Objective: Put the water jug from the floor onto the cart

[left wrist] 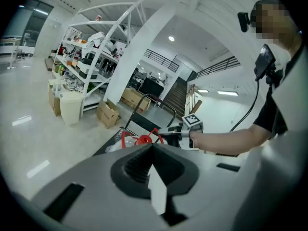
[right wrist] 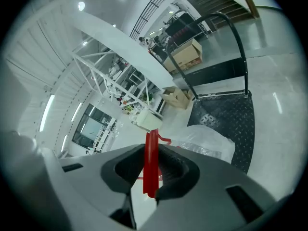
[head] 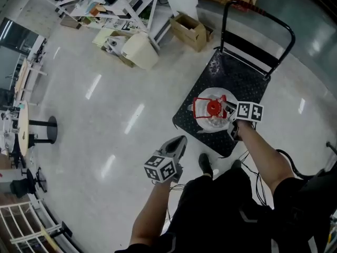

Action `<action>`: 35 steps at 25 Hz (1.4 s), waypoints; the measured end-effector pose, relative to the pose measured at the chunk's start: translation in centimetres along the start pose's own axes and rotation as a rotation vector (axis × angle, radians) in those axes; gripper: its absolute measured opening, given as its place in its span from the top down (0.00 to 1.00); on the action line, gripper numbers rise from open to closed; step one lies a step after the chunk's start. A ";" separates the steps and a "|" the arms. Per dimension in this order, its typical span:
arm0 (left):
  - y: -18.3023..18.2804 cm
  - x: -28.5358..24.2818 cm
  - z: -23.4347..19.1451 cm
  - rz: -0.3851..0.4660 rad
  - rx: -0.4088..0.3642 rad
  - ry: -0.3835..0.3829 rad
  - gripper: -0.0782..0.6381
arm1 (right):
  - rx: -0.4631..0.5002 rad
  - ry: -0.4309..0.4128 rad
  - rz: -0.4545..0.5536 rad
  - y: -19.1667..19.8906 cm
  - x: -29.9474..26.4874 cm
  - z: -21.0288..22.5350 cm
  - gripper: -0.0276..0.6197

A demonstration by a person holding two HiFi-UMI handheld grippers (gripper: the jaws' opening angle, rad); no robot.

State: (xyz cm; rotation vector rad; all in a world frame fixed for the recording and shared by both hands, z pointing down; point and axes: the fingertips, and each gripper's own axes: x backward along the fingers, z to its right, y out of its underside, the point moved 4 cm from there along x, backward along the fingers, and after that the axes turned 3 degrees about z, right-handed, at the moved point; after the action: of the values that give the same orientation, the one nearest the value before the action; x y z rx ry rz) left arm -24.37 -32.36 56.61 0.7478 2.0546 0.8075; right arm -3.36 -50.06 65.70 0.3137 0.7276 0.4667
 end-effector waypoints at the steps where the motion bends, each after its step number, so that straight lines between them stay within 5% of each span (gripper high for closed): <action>1: 0.2 0.5 -0.5 0.001 0.007 -0.007 0.90 | 0.002 -0.003 -0.011 0.5 -0.9 -0.5 0.83; 16: 1.2 2.0 -3.3 -0.016 0.030 -0.012 0.90 | -0.047 0.041 -0.027 3.4 -4.4 0.8 0.83; 24: 0.2 1.1 -0.7 -0.030 -0.019 0.028 0.90 | -0.019 0.164 0.000 1.6 -2.6 5.6 0.83; 35: -1.4 -1.0 3.9 -0.024 -0.090 0.106 0.90 | -0.016 0.185 0.088 -0.4 2.9 8.6 0.78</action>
State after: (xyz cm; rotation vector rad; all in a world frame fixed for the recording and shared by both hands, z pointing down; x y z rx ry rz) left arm -20.94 -32.88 54.14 0.6416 2.1017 0.9374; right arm 4.62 -49.94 69.99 0.2908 0.8915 0.5904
